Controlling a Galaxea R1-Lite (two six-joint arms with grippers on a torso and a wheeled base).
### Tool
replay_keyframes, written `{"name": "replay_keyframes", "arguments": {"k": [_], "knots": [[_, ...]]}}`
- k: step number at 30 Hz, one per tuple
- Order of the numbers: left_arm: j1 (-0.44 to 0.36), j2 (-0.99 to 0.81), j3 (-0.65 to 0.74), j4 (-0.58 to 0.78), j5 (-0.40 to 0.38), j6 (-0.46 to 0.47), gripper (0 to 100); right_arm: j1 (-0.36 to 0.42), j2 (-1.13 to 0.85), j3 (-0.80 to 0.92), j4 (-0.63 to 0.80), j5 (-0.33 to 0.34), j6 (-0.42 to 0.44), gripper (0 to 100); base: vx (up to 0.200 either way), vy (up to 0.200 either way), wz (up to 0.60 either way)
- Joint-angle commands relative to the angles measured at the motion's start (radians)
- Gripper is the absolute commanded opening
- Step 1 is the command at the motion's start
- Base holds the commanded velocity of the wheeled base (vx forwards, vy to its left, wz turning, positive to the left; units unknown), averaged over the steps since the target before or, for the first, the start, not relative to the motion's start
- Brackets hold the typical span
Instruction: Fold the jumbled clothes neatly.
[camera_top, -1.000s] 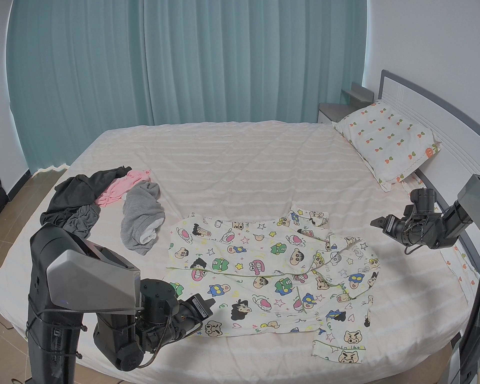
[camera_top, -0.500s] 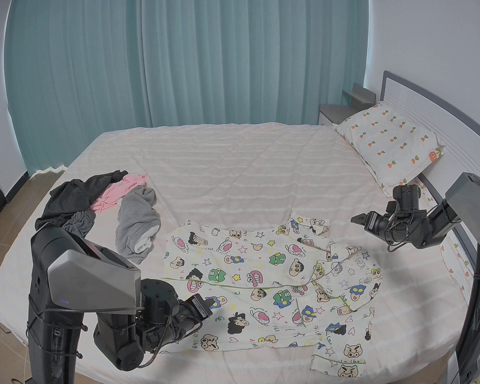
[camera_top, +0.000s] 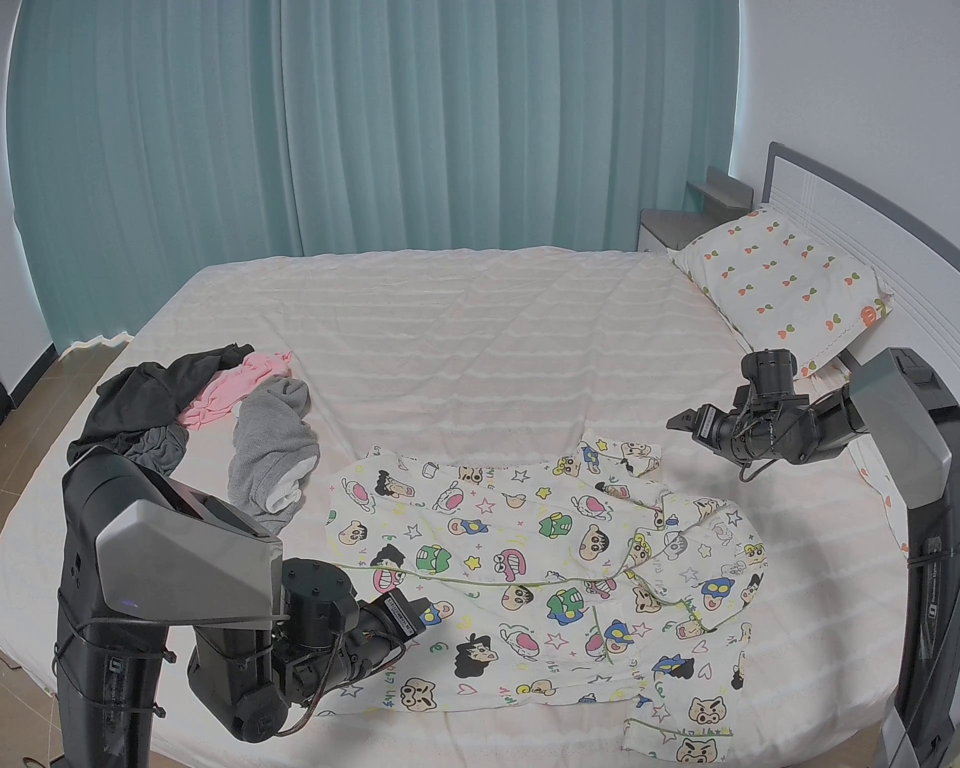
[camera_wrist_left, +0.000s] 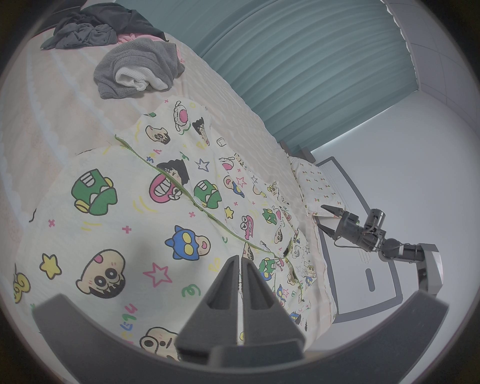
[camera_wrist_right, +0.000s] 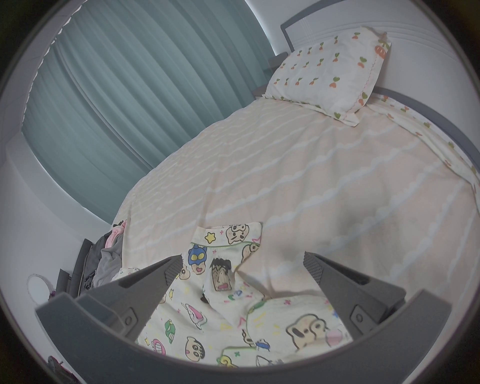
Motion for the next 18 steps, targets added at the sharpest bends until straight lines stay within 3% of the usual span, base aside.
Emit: {"name": "replay_keyframes", "arguments": {"k": [1,7,18], "knots": [[0.000,0.000,0.000,-0.018,0.000,-0.002,0,0.020,0.200,-0.258,0.167,0.015,0.032,100,0.000,0.000,0.00],[0.000,0.002,0.001,-0.018,0.000,-0.002,0,0.039,0.289,-0.399,0.269,0.015,0.050,100,0.000,0.000,0.00],[0.000,0.002,0.000,-0.018,0.000,-0.002,0,0.070,0.355,-0.399,0.329,0.015,0.068,100,0.000,0.000,0.00]]}}
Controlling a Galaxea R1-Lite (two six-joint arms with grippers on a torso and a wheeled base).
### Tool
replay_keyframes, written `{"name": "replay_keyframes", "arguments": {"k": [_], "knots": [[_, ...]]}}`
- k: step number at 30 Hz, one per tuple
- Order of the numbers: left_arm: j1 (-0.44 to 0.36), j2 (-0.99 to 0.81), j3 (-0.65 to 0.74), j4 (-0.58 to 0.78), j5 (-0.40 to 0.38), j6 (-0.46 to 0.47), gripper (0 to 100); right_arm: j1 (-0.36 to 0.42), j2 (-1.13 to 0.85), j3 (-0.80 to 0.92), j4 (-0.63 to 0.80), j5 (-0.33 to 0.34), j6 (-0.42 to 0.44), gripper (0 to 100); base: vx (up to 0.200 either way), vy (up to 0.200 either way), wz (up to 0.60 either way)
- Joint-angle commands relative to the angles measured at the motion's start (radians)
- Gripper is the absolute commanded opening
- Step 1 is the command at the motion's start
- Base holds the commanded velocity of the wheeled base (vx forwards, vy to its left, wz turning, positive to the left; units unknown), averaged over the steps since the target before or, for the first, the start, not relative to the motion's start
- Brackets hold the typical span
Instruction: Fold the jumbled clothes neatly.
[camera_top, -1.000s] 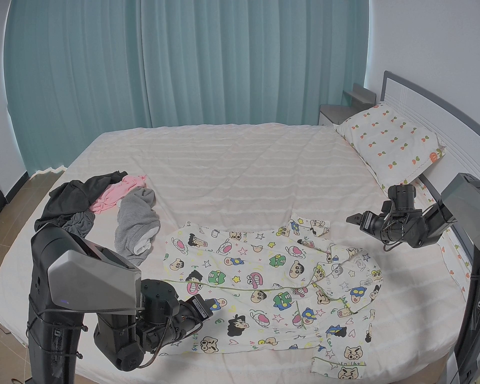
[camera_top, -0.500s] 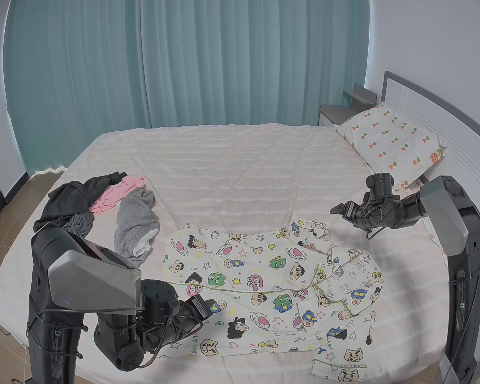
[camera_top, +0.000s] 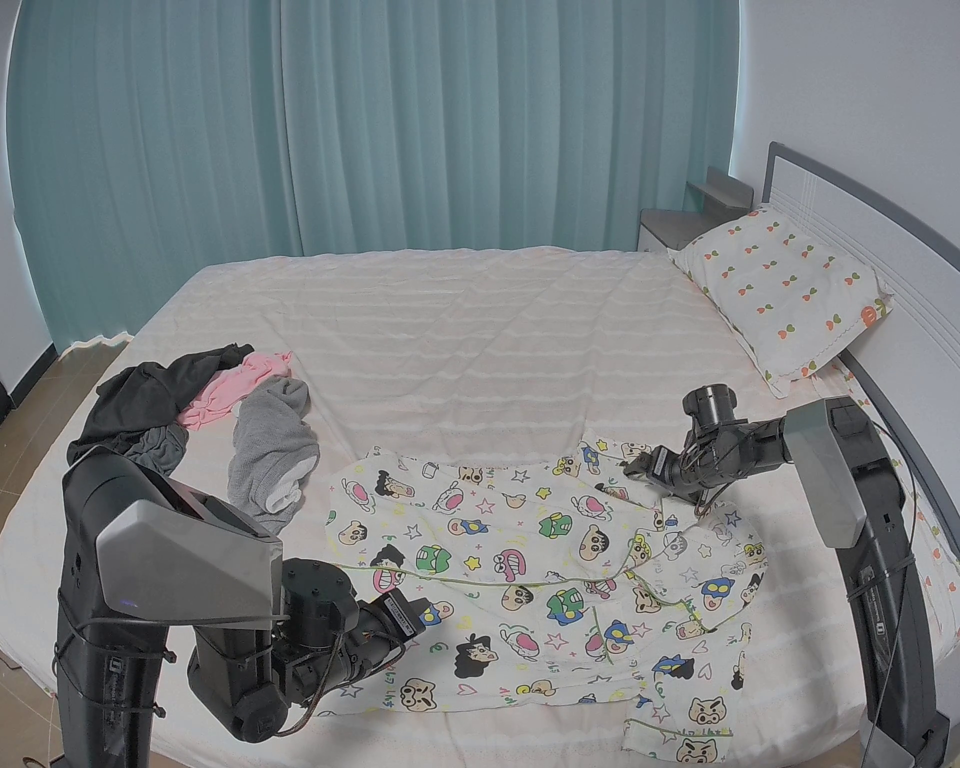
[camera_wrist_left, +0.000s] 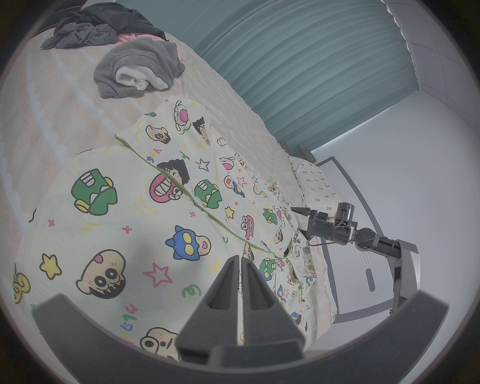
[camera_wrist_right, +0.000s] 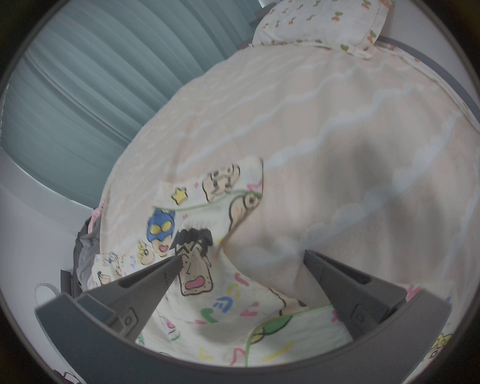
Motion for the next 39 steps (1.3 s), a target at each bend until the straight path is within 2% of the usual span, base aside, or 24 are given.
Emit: {"name": "replay_keyframes", "arguments": {"k": [1,11,23,28,32,39], "knots": [[0.000,0.001,-0.001,-0.018,0.000,-0.001,0,0.011,0.043,-0.001,0.008,0.001,0.007,100,0.000,0.000,0.00],[0.000,0.001,-0.001,-0.018,0.000,-0.001,0,0.000,0.003,-0.001,0.011,-0.011,0.126,100,0.000,0.000,0.00],[0.000,0.001,-0.001,-0.018,0.000,0.001,0,0.001,-0.049,-0.001,-0.001,-0.014,0.145,100,0.000,0.000,0.00],[0.000,0.001,-0.001,-0.018,0.000,0.001,0,0.011,-0.023,-0.001,0.002,-0.028,0.199,100,0.000,0.000,0.00],[0.000,0.001,-0.001,-0.018,0.000,0.001,0,0.023,0.004,-0.001,0.001,-0.031,0.207,100,0.000,0.000,0.00],[0.000,0.001,-0.001,-0.018,0.000,0.001,0,0.027,-0.048,-0.001,0.001,-0.059,0.261,100,0.000,0.000,0.00]]}}
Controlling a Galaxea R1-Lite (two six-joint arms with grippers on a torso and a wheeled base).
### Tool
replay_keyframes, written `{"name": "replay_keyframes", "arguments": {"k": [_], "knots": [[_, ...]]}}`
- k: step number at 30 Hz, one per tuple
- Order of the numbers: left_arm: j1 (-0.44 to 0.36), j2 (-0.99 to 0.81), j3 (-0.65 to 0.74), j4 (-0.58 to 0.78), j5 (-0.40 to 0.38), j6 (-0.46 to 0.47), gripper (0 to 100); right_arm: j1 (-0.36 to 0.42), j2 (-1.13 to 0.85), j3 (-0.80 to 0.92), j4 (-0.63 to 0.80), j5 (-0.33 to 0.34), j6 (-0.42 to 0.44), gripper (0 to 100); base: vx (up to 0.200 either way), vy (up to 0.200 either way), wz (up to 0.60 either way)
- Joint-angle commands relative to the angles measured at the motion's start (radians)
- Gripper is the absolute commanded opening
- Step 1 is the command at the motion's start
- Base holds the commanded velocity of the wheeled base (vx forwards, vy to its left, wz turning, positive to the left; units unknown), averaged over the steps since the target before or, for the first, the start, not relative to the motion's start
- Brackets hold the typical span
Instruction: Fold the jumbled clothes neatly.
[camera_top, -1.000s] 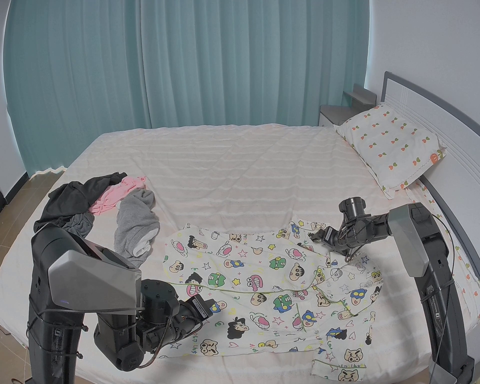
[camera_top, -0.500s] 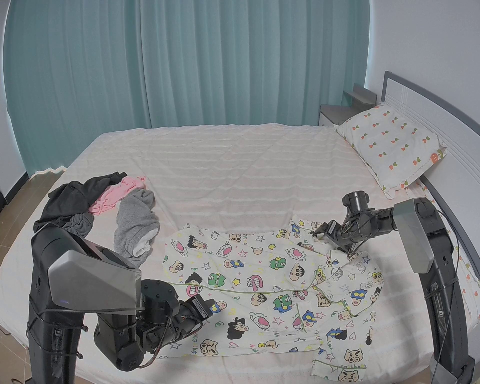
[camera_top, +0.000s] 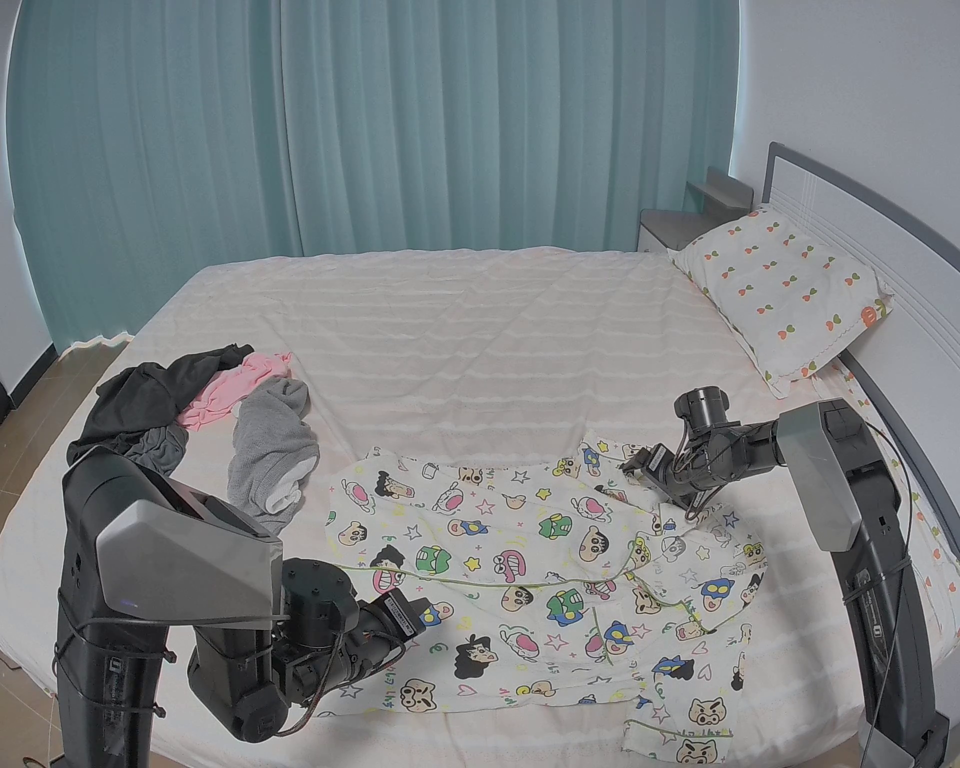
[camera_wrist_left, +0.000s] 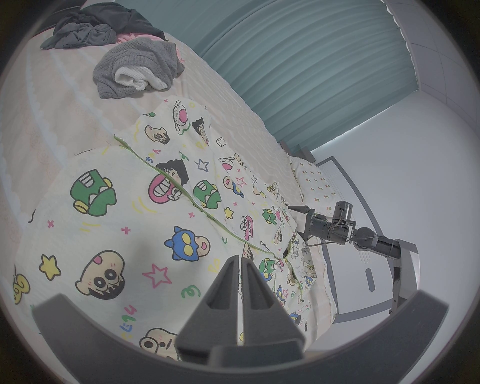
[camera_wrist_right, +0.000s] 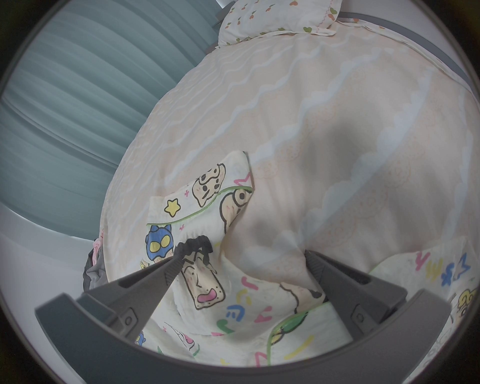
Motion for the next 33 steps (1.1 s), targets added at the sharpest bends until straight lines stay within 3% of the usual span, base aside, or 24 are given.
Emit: {"name": "replay_keyframes", "arguments": {"k": [1,9,33], "knots": [[0.000,0.001,0.000,-0.018,0.000,0.000,0,-0.002,-0.045,0.000,0.003,-0.006,0.032,100,0.000,0.000,0.00],[0.000,0.001,0.001,-0.018,0.000,0.000,0,0.000,-0.120,0.000,-0.003,-0.008,0.082,100,0.000,0.000,0.00],[0.000,0.001,0.001,-0.018,0.000,0.000,0,0.051,0.012,0.000,-0.077,-0.020,0.073,100,0.000,0.000,0.00]]}}
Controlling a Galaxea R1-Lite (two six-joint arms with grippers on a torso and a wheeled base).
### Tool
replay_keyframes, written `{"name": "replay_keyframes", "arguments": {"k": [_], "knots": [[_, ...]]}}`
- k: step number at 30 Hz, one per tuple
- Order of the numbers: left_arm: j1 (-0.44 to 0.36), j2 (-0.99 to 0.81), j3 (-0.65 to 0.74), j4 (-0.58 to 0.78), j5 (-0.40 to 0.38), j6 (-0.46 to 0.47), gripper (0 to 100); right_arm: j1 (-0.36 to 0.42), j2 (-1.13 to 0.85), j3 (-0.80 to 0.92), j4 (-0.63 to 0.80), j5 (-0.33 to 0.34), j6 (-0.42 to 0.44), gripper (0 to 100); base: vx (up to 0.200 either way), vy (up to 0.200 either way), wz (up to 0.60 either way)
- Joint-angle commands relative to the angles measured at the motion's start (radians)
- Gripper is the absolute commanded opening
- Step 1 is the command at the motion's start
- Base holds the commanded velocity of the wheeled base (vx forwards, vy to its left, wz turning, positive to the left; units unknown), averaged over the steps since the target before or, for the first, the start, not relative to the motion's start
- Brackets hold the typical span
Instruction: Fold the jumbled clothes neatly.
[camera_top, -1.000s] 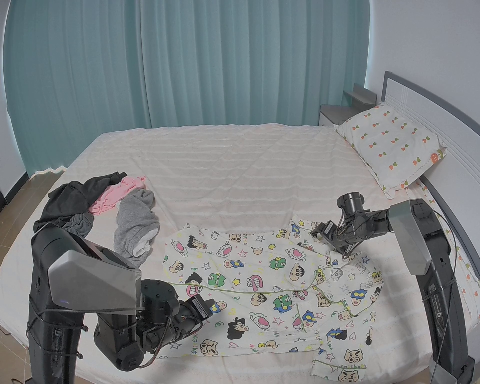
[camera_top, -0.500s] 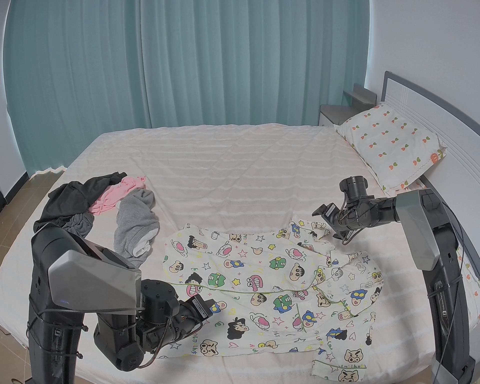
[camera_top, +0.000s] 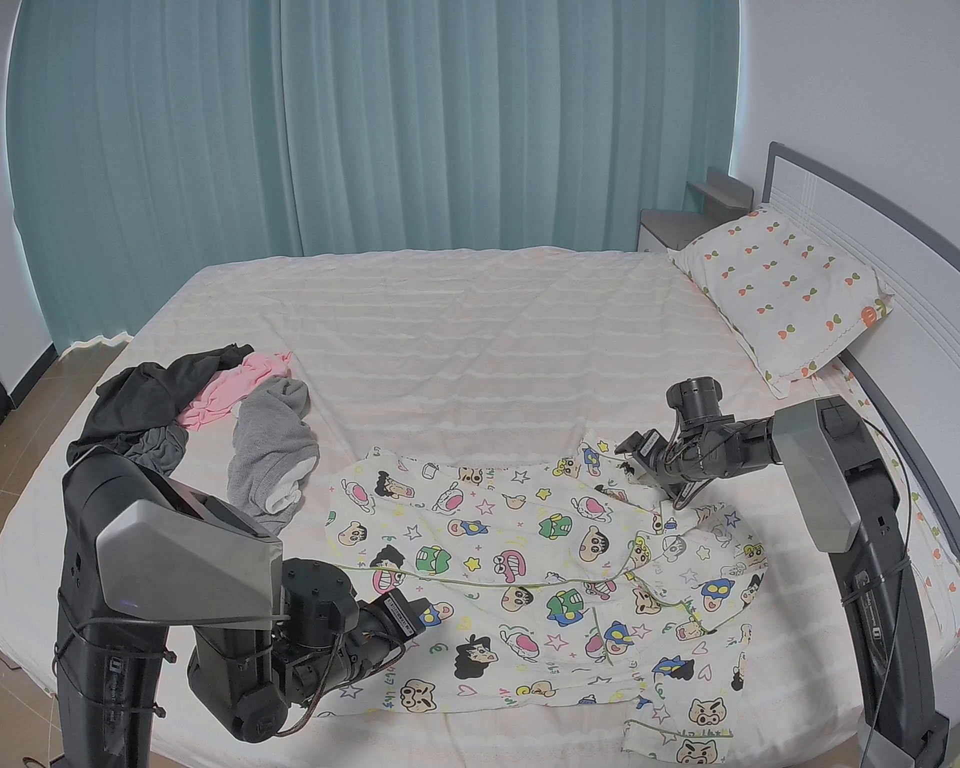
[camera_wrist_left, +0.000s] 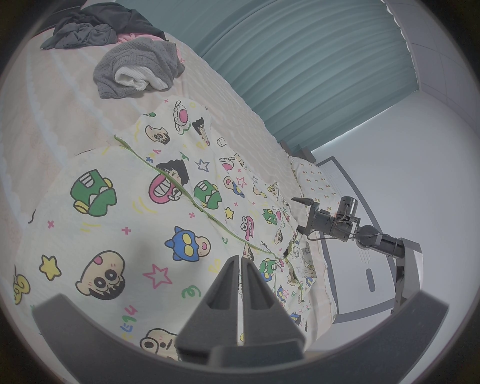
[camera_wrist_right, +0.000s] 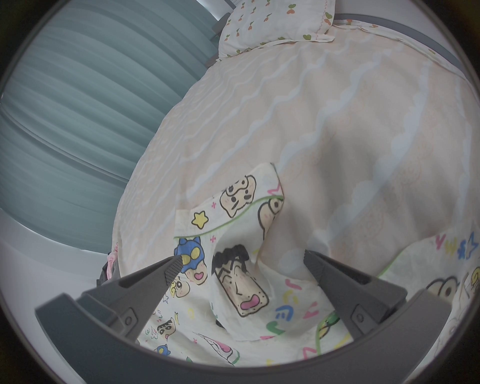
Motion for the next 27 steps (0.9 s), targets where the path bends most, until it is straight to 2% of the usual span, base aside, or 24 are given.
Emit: {"name": "replay_keyframes", "arguments": {"k": [1,9,17,21,27], "knots": [[0.000,0.001,0.000,-0.018,0.000,0.000,0,0.016,0.022,0.001,0.001,0.000,-0.003,0,0.000,0.000,0.00],[0.000,0.001,0.000,-0.018,0.000,0.000,0,-0.004,0.039,0.001,-0.048,-0.023,-0.044,0,0.000,0.000,0.00],[0.000,0.001,0.000,-0.018,0.000,0.000,0,-0.008,0.038,0.001,-0.104,-0.048,-0.046,0,0.000,0.000,0.00],[0.000,0.001,0.000,-0.018,0.000,0.000,0,-0.004,0.038,0.001,-0.236,-0.066,-0.049,0,0.000,0.000,0.00],[0.000,0.001,0.000,-0.018,0.000,0.000,0,-0.012,0.032,0.001,-0.295,-0.072,-0.074,0,0.000,0.000,0.00]]}}
